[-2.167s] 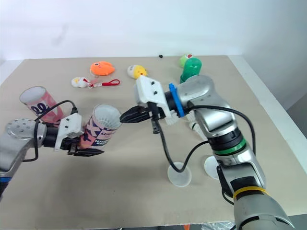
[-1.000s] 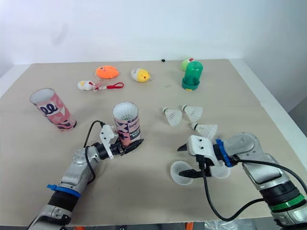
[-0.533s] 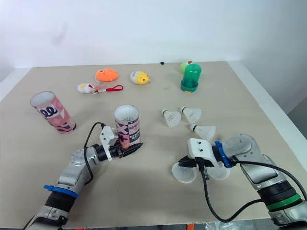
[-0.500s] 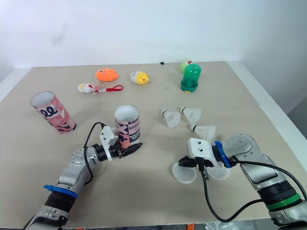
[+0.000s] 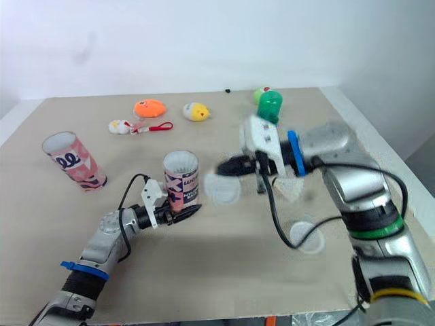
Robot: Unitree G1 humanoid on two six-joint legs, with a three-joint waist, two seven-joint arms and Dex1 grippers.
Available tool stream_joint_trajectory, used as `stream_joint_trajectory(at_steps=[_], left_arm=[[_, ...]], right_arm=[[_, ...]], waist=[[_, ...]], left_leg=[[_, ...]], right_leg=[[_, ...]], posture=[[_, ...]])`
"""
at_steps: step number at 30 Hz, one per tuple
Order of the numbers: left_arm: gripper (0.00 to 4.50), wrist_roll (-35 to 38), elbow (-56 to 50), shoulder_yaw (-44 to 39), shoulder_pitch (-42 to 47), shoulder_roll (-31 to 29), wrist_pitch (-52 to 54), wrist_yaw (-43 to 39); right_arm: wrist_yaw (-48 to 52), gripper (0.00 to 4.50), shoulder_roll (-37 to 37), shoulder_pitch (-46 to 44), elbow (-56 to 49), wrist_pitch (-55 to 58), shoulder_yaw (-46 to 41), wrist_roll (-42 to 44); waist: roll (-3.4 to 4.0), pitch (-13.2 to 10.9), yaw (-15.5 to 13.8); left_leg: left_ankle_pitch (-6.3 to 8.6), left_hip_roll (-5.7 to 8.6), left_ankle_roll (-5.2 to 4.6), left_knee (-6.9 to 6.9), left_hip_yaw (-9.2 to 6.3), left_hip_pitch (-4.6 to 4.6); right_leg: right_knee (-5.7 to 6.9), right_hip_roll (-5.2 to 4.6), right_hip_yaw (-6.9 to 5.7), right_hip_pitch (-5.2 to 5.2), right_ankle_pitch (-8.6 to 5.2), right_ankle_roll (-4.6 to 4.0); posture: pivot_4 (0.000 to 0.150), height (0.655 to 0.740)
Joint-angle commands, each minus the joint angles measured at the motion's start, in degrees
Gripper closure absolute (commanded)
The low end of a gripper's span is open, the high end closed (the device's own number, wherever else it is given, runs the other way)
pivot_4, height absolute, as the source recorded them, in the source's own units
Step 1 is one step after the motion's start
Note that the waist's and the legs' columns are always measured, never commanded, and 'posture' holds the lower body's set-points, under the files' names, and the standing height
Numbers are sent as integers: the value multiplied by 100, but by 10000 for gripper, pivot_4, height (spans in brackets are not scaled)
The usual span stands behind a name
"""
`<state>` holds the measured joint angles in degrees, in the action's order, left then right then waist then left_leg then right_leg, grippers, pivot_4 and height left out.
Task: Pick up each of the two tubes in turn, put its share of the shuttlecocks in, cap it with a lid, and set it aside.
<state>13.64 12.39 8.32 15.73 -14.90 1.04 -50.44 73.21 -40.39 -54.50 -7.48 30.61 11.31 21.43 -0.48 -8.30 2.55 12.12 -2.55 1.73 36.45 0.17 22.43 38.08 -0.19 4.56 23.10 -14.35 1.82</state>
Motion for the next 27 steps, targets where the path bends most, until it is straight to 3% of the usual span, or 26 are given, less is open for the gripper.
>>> stream_joint_trajectory(at_steps=[1, 9, 27], left_arm=[[14326, -258, 462, 305, -280, -25, 281, -21], [14326, -261, 414, 310, -299, -49, 293, 12], [14326, -249, 322, 302, -375, -53, 325, 76]], right_arm=[[-251, 44439, 453, -786, 449, -151, 158, -259], [-378, 44439, 1218, -1410, 1330, -632, 700, -937], [118, 44439, 1081, -1309, 1479, -1018, 1116, -1653]], waist=[[5, 3, -7], [2, 5, -12], [3, 5, -4]], left_leg=[[0, 4, -2, -2, -2, 4], [0, 2, -2, -3, -3, 5], [3, 2, -5, -6, -3, 6]], right_leg=[[0, -2, 1, 1, 1, 2], [0, -1, 0, -3, -1, 1], [0, -1, -1, 2, -6, 0]], posture=[[1500, 7400], [1500, 7400], [1500, 7400]])
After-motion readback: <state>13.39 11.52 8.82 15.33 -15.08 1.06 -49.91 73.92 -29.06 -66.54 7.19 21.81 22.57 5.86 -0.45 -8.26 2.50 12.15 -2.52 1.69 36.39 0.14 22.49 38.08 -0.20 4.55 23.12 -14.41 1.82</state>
